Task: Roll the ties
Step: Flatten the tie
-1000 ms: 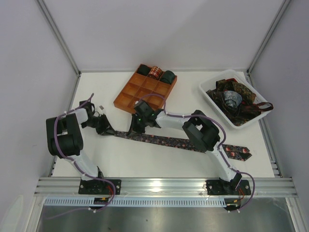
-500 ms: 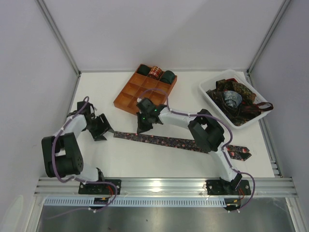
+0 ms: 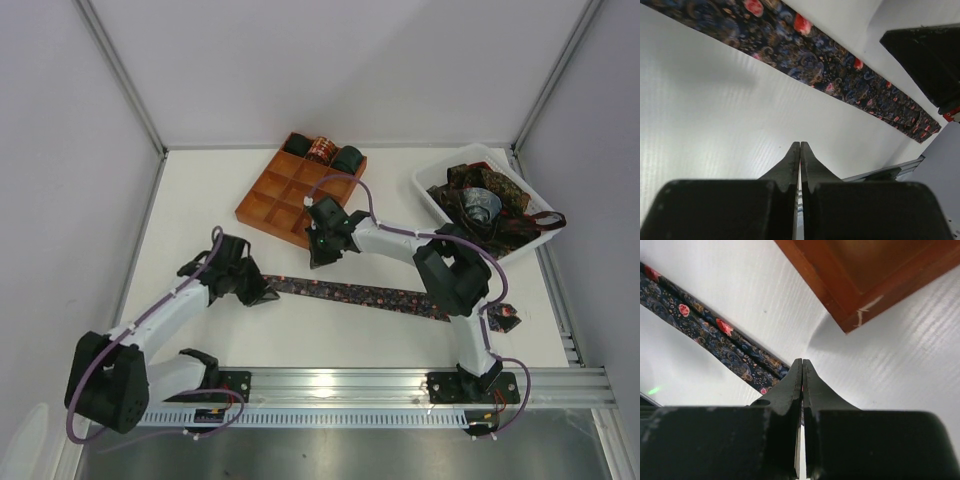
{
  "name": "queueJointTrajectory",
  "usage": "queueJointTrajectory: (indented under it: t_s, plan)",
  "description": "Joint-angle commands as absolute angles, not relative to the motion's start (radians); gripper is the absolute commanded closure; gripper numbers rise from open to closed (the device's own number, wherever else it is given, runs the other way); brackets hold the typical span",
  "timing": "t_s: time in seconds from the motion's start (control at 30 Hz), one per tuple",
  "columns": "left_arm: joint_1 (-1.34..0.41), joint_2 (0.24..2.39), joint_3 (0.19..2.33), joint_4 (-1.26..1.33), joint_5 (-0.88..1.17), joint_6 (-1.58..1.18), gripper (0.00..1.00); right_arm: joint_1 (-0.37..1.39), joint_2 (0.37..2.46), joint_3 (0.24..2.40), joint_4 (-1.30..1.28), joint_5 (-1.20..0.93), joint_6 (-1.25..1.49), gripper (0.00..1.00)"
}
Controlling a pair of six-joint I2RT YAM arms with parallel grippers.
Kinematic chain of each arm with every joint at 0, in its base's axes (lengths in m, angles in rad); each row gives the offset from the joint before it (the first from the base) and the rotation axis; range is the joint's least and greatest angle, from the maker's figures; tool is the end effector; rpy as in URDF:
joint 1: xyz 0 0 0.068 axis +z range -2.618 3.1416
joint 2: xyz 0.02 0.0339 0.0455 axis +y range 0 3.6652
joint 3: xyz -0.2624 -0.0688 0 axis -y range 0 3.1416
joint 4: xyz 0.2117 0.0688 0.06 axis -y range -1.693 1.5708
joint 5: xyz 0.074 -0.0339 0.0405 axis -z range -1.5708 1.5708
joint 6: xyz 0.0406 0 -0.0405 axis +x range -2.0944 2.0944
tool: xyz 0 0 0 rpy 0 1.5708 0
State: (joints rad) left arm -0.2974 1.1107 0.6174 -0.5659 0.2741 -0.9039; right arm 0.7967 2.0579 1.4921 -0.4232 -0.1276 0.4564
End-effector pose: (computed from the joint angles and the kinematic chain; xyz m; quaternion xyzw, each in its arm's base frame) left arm 0.1629 -0.0614 0.2026 -0.2532 0.9250 -0.2507 0.1321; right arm 0.2875 0.3014 0.1871 -0.1799 0.9391 0.2173 0.1960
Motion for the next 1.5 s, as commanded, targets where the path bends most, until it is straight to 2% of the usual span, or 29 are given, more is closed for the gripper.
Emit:
queueJointTrajectory:
  t_s: [0.0,0.17,0.4,0.57,0.77,0.9,1.03,1.07,1.13,1.33,1.47]
  plan:
    - [-0.417,1.16,0.606,-0.422,0.227,-1.095,0.98,0.799,2.079,1.485,-0.371,-0.159,0.433,1.0]
    - [-0.549,1.371,0.689,-0.381,0.14,-1.124,1.0,0.801,2.082,1.466,-0.354,-0.186,0.433,1.0]
    - [-0.561,1.494,0.721,-0.342,0.109,-1.175,1.0,0.802,2.103,1.46,-0.345,-0.242,0.384,1.0]
    - [-0.56,1.589,0.793,-0.35,0.1,-1.158,0.99,0.833,2.076,1.378,-0.312,-0.267,0.406,1.0]
    - [-0.561,1.582,0.834,-0.39,0.094,-1.144,1.0,0.868,1.985,1.261,-0.287,-0.267,0.433,1.0]
    - [-0.563,1.488,0.804,-0.42,0.118,-1.143,0.99,0.836,1.996,1.31,-0.317,-0.249,0.413,1.0]
    - [-0.555,1.354,0.767,-0.51,0.115,-1.083,0.86,0.802,1.999,1.428,-0.382,-0.21,0.387,1.0]
    - [-0.552,1.327,0.77,-0.537,0.098,-1.071,0.77,0.792,1.993,1.443,-0.399,-0.203,0.382,1.0]
    - [-0.534,1.242,0.769,-0.603,0.087,-1.034,0.71,0.787,1.985,1.485,-0.432,-0.198,0.364,1.0]
    - [-0.439,1.053,0.808,-0.756,-0.033,-0.95,0.49,0.79,2.043,1.566,-0.424,-0.29,0.36,0.99]
    - [-0.306,1.013,0.828,-0.779,-0.04,-0.881,0.46,0.816,2.104,1.643,-0.376,-0.244,0.4,1.0]
